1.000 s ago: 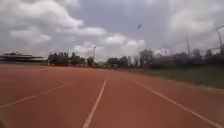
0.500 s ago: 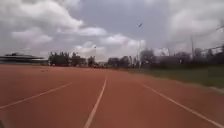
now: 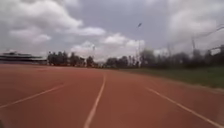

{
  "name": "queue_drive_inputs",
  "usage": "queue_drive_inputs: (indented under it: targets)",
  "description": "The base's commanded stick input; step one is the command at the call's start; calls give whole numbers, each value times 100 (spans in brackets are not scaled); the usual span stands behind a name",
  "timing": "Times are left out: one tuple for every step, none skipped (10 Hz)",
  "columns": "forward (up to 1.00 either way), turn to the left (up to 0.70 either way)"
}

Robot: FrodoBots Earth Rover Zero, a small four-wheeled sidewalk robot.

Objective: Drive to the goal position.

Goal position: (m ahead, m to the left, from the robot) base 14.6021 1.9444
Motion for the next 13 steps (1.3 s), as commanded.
queue_drive_inputs:
  targets:
    - [70,0]
    - [70,0]
    - [70,0]
    - [70,0]
    - [70,0]
    - [70,0]
    - [70,0]
    - [70,0]
    - [70,0]
    - [70,0]
    - [70,0]
    - [70,0]
    - [70,0]
